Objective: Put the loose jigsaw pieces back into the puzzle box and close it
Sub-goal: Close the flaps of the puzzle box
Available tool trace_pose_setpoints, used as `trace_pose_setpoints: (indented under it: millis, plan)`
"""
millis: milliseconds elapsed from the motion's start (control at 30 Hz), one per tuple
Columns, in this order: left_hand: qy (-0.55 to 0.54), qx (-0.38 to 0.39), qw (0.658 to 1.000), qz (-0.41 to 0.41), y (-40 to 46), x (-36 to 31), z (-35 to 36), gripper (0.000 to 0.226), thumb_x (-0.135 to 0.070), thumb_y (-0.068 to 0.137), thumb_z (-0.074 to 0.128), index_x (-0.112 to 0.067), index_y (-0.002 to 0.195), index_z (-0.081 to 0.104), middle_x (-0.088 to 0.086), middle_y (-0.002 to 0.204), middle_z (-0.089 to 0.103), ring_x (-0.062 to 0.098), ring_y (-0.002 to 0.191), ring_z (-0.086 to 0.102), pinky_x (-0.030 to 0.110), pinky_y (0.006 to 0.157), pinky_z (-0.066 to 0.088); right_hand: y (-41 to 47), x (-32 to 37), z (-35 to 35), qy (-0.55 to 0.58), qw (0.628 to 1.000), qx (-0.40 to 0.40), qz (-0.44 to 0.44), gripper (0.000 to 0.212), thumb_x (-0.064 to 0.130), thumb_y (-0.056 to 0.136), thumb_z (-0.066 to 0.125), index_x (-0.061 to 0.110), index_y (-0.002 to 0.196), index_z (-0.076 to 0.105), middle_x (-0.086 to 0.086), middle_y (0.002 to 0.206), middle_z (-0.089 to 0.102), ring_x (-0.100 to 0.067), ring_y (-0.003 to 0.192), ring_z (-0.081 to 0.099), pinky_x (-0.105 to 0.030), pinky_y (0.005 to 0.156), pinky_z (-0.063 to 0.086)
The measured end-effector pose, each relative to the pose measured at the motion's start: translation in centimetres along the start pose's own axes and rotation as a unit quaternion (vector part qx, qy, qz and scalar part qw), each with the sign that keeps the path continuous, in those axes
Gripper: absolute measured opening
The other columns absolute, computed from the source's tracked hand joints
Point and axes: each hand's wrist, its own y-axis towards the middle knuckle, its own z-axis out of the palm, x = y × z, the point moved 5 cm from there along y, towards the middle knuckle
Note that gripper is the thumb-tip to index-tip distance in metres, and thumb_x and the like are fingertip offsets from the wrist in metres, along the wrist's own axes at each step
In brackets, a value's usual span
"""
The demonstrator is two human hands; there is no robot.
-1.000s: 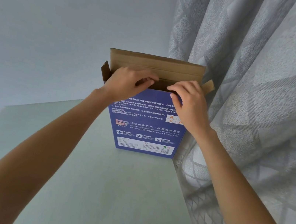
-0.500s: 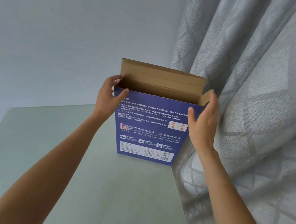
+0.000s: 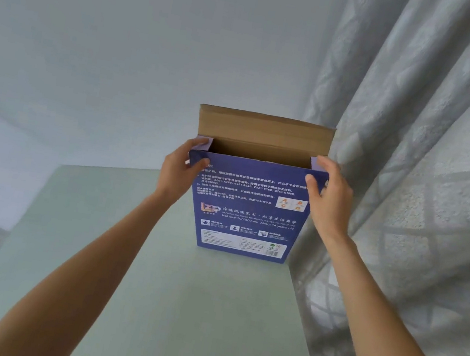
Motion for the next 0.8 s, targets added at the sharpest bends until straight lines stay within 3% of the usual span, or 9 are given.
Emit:
trace_pose_setpoints:
  millis: [100, 200, 267, 333, 433, 567, 633, 700, 800]
  plan:
    - [0.006, -0.050, 0.999, -0.009, -2.0, 0.4, -4.2, 0.035, -0.010, 0.085, 0.064, -0.016, 0.119, 0.059, -0.010, 0.111, 0.060, 0.006, 0.090, 0.056, 0.011, 0.080, 0.045, -0.3, 2.3, 2.1, 0.056, 0.998, 0.026, 0.000, 0.042, 0.026, 0.089, 0.062, 0.014, 0.126, 0.046, 0.001, 0.120, 0.061, -0.012, 0.102, 0.058, -0.030, 0.083, 0.051]
    - [0.009, -0.089, 0.996, -0.025, -3.7, 0.4, -8.0, 0.030, -0.017, 0.084, 0.066, -0.017, 0.114, 0.061, -0.011, 0.106, 0.060, 0.000, 0.086, 0.056, 0.000, 0.073, 0.040, -0.7, 4.3, 4.4, 0.114, 0.992, 0.049, 0.033, 0.065, 0.039, 0.087, 0.061, 0.015, 0.138, 0.029, 0.000, 0.110, 0.063, -0.012, 0.098, 0.060, -0.030, 0.079, 0.052]
    - [-0.006, -0.104, 0.994, -0.046, -4.6, 1.1, -9.9, 0.021, -0.024, 0.087, 0.063, -0.021, 0.108, 0.063, -0.008, 0.105, 0.062, 0.001, 0.090, 0.057, 0.008, 0.076, 0.045, -0.6, 5.3, 5.6, 0.128, 0.989, 0.056, 0.052, 0.073, 0.045, 0.090, 0.055, 0.018, 0.145, 0.016, 0.001, 0.101, 0.062, -0.013, 0.092, 0.061, -0.035, 0.082, 0.053]
    - [-0.011, -0.114, 0.990, -0.086, -5.3, 2.4, -11.7, 0.013, -0.035, 0.090, 0.055, -0.027, 0.099, 0.061, -0.003, 0.106, 0.063, 0.014, 0.094, 0.062, 0.029, 0.080, 0.049, -0.5, 6.8, 6.6, 0.101, 0.991, 0.073, 0.054, 0.070, 0.044, 0.094, 0.048, 0.018, 0.148, 0.012, 0.001, 0.094, 0.057, -0.015, 0.087, 0.060, -0.037, 0.084, 0.050]
    - [-0.003, -0.126, 0.984, -0.129, -5.7, 3.7, -13.6, 0.012, -0.035, 0.092, 0.049, -0.026, 0.100, 0.051, -0.004, 0.106, 0.061, 0.023, 0.089, 0.062, 0.042, 0.080, 0.050, 0.5, 9.1, 7.7, -0.032, 0.993, 0.112, 0.003, 0.059, 0.044, 0.098, 0.035, 0.022, 0.148, 0.015, -0.004, 0.104, 0.058, -0.020, 0.094, 0.059, -0.040, 0.083, 0.047]
    - [0.014, -0.105, 0.992, -0.071, -4.8, 2.6, -15.0, 0.052, -0.013, 0.087, 0.060, -0.025, 0.131, 0.034, -0.005, 0.116, 0.056, 0.008, 0.091, 0.061, 0.017, 0.071, 0.047, 2.7, 9.4, 9.0, -0.121, 0.979, 0.165, -0.005, 0.049, 0.052, 0.098, 0.018, 0.032, 0.141, 0.026, -0.011, 0.108, 0.061, -0.031, 0.098, 0.059, -0.041, 0.081, 0.045]
    - [0.049, -0.062, 0.996, -0.028, -3.9, 2.0, -15.1, 0.072, -0.003, 0.084, 0.061, -0.028, 0.141, 0.024, -0.007, 0.125, 0.049, 0.006, 0.096, 0.058, 0.018, 0.072, 0.048, 3.5, 9.5, 9.0, -0.123, 0.977, 0.176, -0.016, 0.043, 0.051, 0.098, 0.019, 0.028, 0.129, 0.038, -0.011, 0.099, 0.064, -0.031, 0.092, 0.060, -0.034, 0.071, 0.042]
    - [0.097, -0.031, 0.995, 0.010, -3.3, 1.5, -15.1, 0.075, 0.001, 0.082, 0.060, -0.032, 0.141, 0.027, -0.007, 0.127, 0.045, 0.007, 0.101, 0.054, 0.022, 0.072, 0.051, 3.7, 9.9, 8.4, -0.106, 0.981, 0.160, -0.029, 0.037, 0.047, 0.099, 0.027, 0.024, 0.119, 0.048, -0.008, 0.096, 0.065, -0.027, 0.088, 0.060, -0.029, 0.066, 0.037]
    - [0.157, -0.023, 0.984, 0.084, -3.3, 0.7, -15.1, 0.059, -0.001, 0.083, 0.061, -0.030, 0.131, 0.043, -0.010, 0.119, 0.046, 0.005, 0.101, 0.051, 0.022, 0.075, 0.054, 3.2, 10.2, 7.3, -0.044, 0.989, 0.139, -0.025, 0.034, 0.046, 0.097, 0.040, 0.022, 0.112, 0.059, -0.001, 0.099, 0.067, -0.019, 0.087, 0.062, -0.024, 0.063, 0.040]
